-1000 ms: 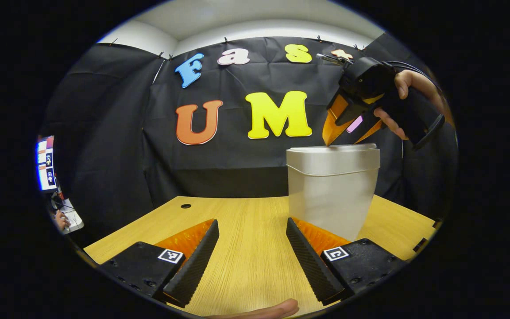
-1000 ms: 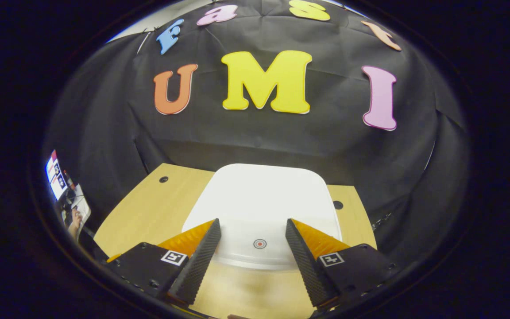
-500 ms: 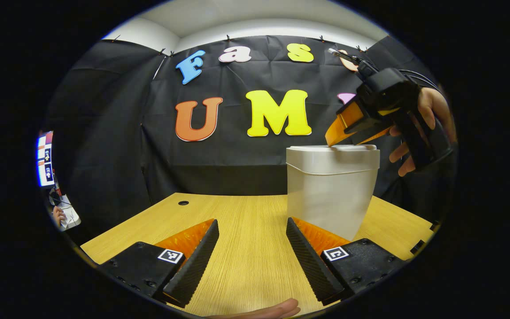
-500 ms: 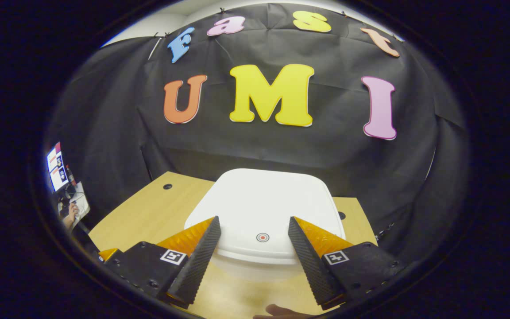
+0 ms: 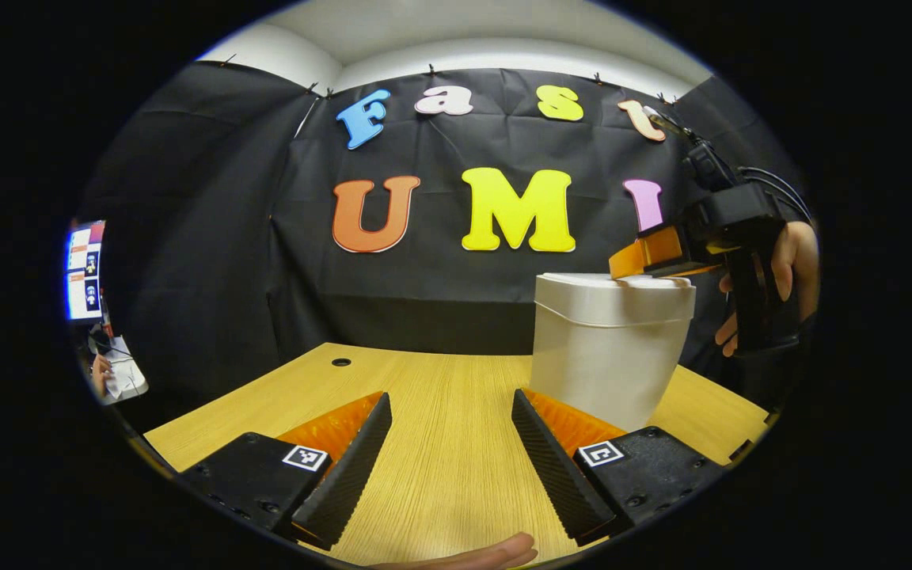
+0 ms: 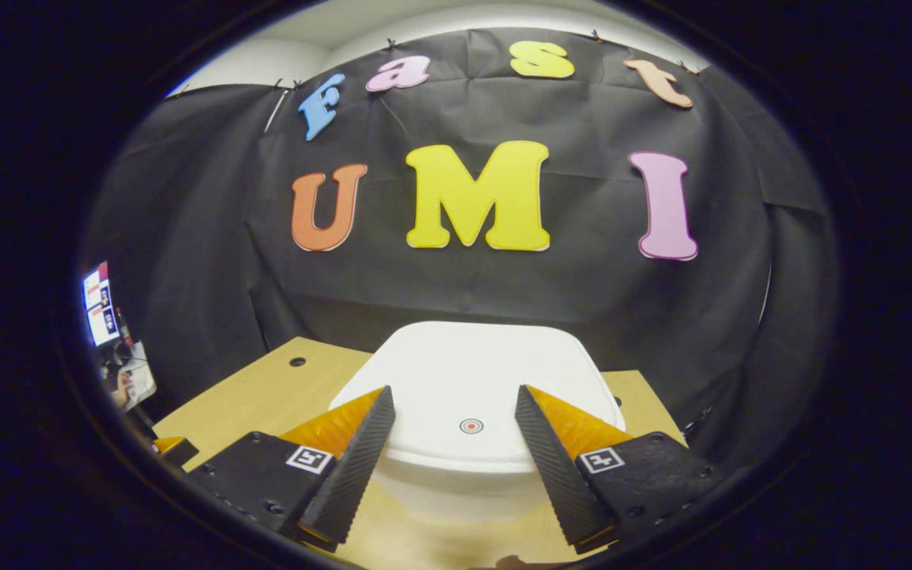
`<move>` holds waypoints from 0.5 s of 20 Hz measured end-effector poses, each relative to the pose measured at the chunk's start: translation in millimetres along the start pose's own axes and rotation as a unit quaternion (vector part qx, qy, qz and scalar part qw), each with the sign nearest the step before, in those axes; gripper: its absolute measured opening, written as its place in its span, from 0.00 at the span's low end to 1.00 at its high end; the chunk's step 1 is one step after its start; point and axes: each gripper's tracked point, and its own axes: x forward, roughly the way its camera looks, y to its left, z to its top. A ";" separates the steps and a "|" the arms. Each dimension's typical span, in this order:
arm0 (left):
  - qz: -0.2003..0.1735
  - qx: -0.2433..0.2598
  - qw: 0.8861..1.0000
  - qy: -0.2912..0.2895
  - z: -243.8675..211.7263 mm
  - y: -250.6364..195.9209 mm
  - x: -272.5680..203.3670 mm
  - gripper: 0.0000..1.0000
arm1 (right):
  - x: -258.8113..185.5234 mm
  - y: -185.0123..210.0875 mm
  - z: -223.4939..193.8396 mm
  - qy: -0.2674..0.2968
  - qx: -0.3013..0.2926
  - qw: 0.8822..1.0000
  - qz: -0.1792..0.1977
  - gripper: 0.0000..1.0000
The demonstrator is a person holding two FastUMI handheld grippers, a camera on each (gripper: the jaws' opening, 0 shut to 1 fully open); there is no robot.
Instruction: Press the lid of the desktop garbage bin to open it, pick up the crumpled paper on the desktop and throw it into the bin, then pick up the pop can on the desktop and drop it into the bin, and finally close the garbage bin lid.
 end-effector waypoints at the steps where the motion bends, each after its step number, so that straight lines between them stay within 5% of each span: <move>1: 0.004 -0.003 1.000 0.003 -1.7 4.9 2.2 0.99 | -0.6 0.2 0.0 -0.001 0.002 1.000 0.001 0.97; 10: 0.018 -0.006 1.000 0.009 -6.9 16.8 7.3 0.99 | -5.1 -0.9 4.2 -0.069 0.009 0.998 -0.002 0.97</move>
